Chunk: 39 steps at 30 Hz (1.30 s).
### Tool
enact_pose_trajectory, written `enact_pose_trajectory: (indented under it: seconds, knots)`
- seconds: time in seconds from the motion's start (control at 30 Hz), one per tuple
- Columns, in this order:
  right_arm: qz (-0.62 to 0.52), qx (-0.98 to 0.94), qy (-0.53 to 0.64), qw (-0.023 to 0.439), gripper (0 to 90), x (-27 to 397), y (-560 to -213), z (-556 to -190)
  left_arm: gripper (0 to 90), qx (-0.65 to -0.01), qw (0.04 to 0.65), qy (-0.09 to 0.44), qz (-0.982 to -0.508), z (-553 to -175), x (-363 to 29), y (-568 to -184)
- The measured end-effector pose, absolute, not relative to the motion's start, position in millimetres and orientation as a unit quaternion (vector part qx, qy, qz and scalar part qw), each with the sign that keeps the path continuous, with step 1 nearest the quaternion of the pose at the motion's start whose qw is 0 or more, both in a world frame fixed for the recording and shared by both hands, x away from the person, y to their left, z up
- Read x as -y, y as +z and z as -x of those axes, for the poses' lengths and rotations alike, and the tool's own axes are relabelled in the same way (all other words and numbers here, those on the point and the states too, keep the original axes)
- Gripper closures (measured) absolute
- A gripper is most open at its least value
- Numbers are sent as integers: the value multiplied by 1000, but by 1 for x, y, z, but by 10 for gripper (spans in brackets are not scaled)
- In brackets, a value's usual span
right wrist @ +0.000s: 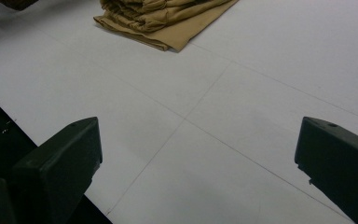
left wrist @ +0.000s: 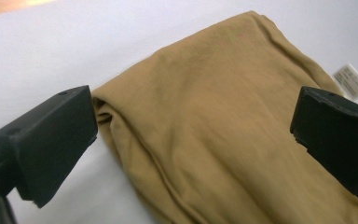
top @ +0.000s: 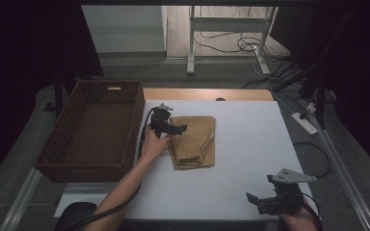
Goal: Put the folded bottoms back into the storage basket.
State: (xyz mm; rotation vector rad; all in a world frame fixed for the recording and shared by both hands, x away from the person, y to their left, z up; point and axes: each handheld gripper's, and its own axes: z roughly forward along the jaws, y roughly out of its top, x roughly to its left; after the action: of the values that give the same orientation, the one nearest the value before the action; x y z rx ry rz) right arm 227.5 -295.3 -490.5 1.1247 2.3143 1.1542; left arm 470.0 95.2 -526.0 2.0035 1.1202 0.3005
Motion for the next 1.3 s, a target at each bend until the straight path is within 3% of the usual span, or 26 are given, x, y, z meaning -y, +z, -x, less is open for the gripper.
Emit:
enact_pose_trajectory:
  seconds: [0.17,0.43,0.93,1.03,1.3]
  knots:
    - [-393,-810,405,159,15,295,-491,-228,0,-442,362,137,-809,-481,-92,-527]
    - [-391,-812,403,159,15,295,-491,-228,22,-477,344,132,-798,-496,-103,-531]
    - [-393,-811,403,159,15,295,-491,-228,166,-484,312,153,-803,-504,-112,-548]
    - [-395,-809,406,159,15,296,-491,-228,247,-475,316,150,-807,-503,-111,-548]
    - [-392,-806,414,157,15,297,-489,-228,638,-439,348,137,-817,-496,-104,-549]
